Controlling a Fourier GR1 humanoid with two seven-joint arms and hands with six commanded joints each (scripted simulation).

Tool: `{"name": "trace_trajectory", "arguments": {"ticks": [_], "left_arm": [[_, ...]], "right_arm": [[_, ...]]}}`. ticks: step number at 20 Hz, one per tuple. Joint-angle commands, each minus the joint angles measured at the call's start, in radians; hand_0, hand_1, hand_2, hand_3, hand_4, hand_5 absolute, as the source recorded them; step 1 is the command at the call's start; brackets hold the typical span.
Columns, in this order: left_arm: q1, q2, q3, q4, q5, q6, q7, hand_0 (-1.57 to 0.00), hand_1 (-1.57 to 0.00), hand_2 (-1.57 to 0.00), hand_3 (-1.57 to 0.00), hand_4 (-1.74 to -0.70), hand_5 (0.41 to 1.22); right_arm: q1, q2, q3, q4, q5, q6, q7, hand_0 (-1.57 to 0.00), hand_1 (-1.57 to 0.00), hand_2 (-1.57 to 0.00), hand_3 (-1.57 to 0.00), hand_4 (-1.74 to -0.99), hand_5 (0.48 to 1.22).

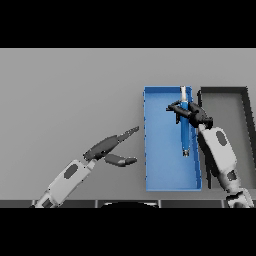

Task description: Pick up the blue pipe and place it into the blue bin.

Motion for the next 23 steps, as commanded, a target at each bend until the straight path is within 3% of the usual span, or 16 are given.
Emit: {"name": "trace_trajectory", "arguments": {"ticks": [1, 3, 4, 8, 14, 19, 23], "left_arm": [[0.013, 0.001, -0.009, -0.009, -0.005, 0.000, -0.014, 0.00, 0.00, 0.00, 0.00, -0.83, 0.476], [0.008, 0.006, 0.001, -0.001, -0.002, 0.000, -0.015, 0.00, 0.00, 0.00, 0.00, -0.83, 0.476], [0.011, 0.010, 0.000, -0.013, -0.002, 0.002, -0.013, 0.00, 0.00, 0.00, 0.00, -0.83, 0.477], [0.015, 0.005, -0.006, -0.020, -0.004, 0.009, -0.004, 0.00, 0.00, 0.00, 0.00, -0.83, 0.475], [0.013, 0.006, -0.005, -0.010, -0.006, 0.006, -0.006, 0.00, 0.00, 0.00, 0.00, -0.83, 0.471], [0.026, 0.029, -0.004, -0.038, -0.005, 0.004, -0.010, 0.00, 0.00, 0.00, 0.00, -0.83, 0.471], [0.009, 0.001, -0.006, -0.014, -0.016, 0.020, 0.012, 0.00, 0.00, 0.00, 0.00, -0.83, 0.474]], "right_arm": [[-0.016, -0.025, 0.063, 0.024, -0.079, -0.028, 0.000, -0.94, -0.88, -0.85, -0.52, -1.404, 1.159], [-0.050, -0.102, 0.202, 0.026, -0.232, -0.073, 0.000, -0.60, -0.57, -0.55, -0.33, -1.302, 1.182], [-0.059, -0.133, 0.241, -0.006, -0.250, -0.049, 0.000, -0.48, -0.45, -0.44, -0.26, -1.264, 1.139], [-0.073, -0.204, 0.329, -0.100, -0.166, 0.005, 0.000, -0.20, -0.18, -0.18, -0.11, -1.199, 0.967], [-0.080, -0.220, 0.368, -0.129, -0.147, -0.018, 0.000, -0.06, -0.05, -0.05, -0.03, -1.188, 0.818], [-0.074, -0.216, 0.374, -0.125, -0.138, -0.022, -0.016, -0.02, -0.01, -0.01, -0.01, -1.186, 0.774], [-0.089, -0.218, 0.377, -0.129, -0.134, -0.015, -0.006, -0.02, -0.01, -0.01, -0.01, -1.186, 0.769]]}}
